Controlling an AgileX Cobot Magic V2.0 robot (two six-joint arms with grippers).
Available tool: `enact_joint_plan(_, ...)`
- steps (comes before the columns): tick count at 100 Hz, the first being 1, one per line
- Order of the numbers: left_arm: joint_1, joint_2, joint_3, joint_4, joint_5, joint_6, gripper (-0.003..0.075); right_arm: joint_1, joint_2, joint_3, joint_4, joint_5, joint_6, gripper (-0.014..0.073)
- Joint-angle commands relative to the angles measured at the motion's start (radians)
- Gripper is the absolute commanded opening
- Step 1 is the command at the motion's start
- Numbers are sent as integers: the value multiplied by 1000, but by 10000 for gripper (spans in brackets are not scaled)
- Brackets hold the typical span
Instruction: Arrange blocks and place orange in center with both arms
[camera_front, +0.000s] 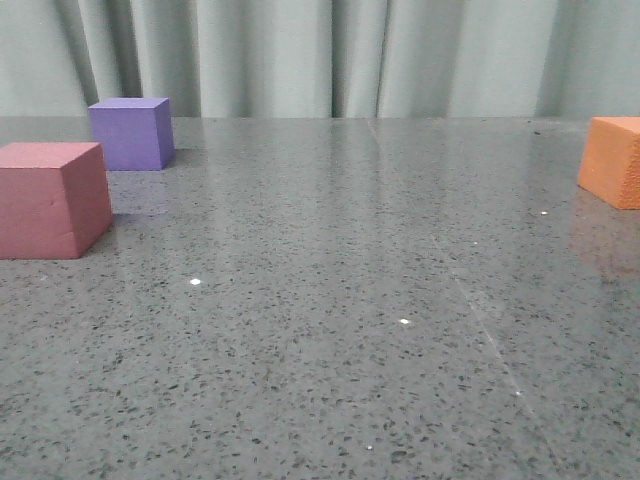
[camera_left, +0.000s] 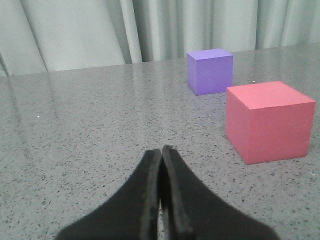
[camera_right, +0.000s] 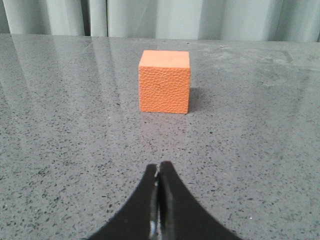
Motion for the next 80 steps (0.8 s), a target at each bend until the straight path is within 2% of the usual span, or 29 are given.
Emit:
enact_joint_plan(1,2,-32,56,0,-78,-10,-19,-6,-24,-13,-1,-83,-4,-120)
enact_joint_plan(55,2,-32,56,0,-78,-10,-19,-6,-24,-13,-1,-86,-4,-120)
enact_joint_plan(80,2,-32,56,0,-78,-10,-19,-6,-24,-23,-4,-231,-27,-120)
